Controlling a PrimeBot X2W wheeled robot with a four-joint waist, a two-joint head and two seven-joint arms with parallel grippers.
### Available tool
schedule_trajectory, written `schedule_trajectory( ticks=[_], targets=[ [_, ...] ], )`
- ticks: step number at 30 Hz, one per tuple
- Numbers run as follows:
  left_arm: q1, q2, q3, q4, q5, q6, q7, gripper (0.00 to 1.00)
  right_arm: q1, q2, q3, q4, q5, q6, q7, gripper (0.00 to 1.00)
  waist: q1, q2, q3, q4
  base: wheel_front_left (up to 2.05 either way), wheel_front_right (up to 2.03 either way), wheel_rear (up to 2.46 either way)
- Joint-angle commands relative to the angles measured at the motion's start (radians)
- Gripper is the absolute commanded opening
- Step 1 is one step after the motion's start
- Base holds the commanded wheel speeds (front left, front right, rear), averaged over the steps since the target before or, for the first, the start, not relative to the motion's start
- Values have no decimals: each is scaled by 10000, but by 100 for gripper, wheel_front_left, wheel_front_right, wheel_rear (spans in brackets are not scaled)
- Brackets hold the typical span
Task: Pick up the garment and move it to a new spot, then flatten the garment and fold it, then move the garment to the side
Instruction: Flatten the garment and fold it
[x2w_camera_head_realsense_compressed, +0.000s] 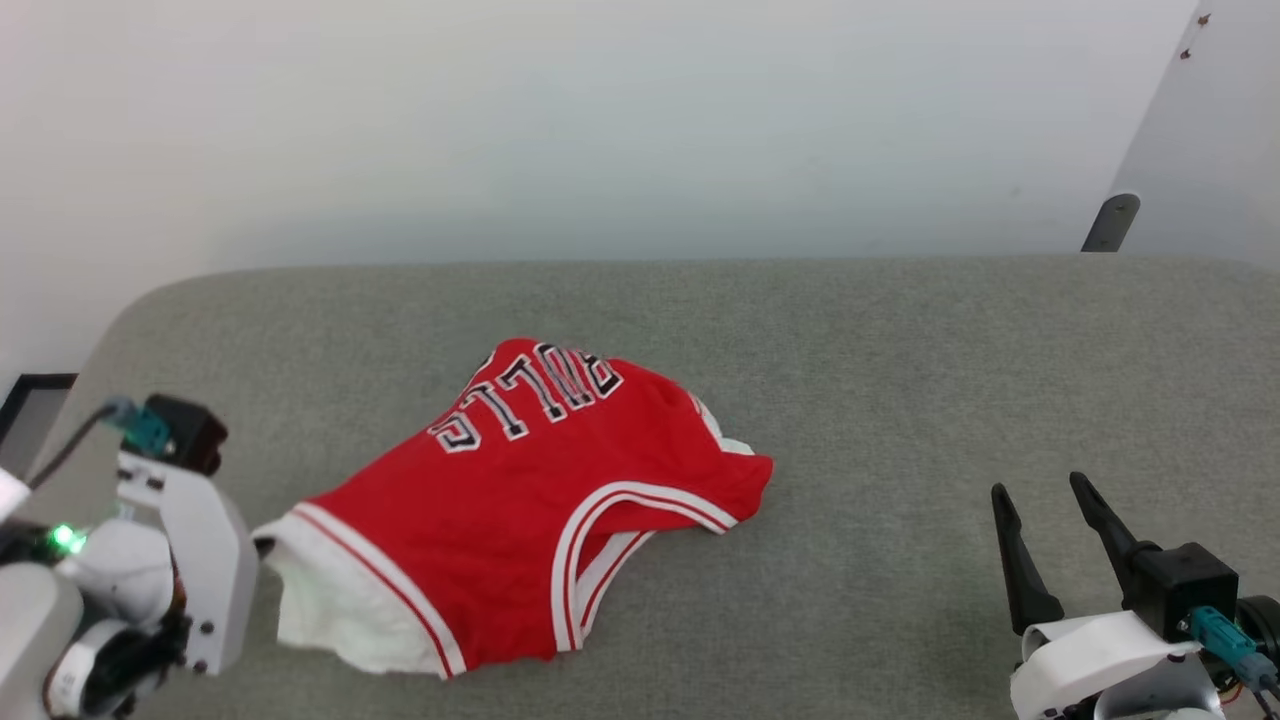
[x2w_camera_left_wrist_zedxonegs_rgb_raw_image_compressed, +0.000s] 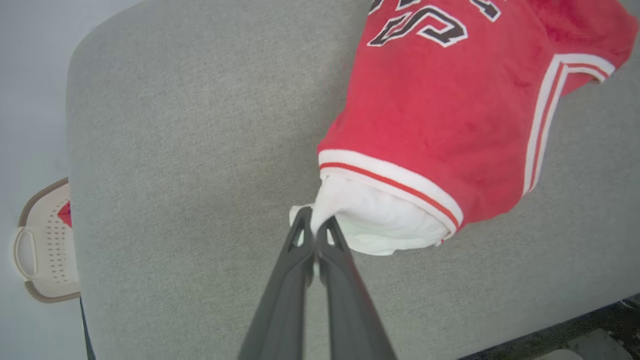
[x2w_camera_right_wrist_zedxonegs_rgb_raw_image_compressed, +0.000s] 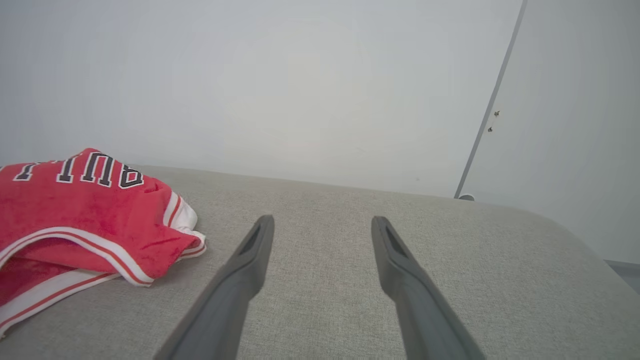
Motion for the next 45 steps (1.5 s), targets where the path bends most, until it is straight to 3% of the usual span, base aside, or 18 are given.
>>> schedule_trajectory(
  ticks=[1, 15, 19, 20, 22, 23, 24, 35, 45],
  targets=[
    [119, -64, -41, 216, 83, -71, -90, 0, 130, -62, 31, -32, 22, 1, 5, 100, 0, -1, -16, -52, 0, 0, 0],
    [39, -1314, -627, 3949, 395, -908, -1577, 0, 287, -110, 133, -221, 78, 1, 175, 100, 0, -1, 2, -442, 0, 0, 0],
    [-135, -1573, -619, 4567, 362, -1016, -1917, 22, 355, -124, 35, -264, 80, 1, 197, 100, 0, -1, -11, -368, 0, 0, 0],
    [-184, -1623, -608, 4684, 341, -1046, -1983, 45, 357, -108, 33, -263, 68, 1, 206, 100, 0, -1, -23, -332, 0, 0, 0],
    [-264, -1727, -607, 4842, 301, -1102, -2145, 72, 350, -78, 14, -269, 53, 1, 225, 100, 0, -1, -66, -234, 0, 0, 0],
    [-298, -1766, -592, 4914, 281, -1117, -2231, 93, 361, -63, 16, -271, 46, 1, 232, 100, 0, -1, -93, -180, 0, 0, 0],
    [-334, -1841, -580, 4967, 231, -1152, -2325, 100, 393, -49, -8, -274, 28, 1, 238, 100, 0, -1, -131, -101, 0, 0, 0],
    [-546, -2003, -542, 4748, 405, -1127, -3308, 100, 318, -36, 296, -234, 133, 1, 277, 100, 0, -1, -658, 838, 0, 0, 0],
    [402, -1654, 192, 2846, 685, 61, -5373, 100, 84, -109, 525, -8, 409, 1, 513, 100, 0, -1, -1185, 1773, 0, 0, 0]
  ],
)
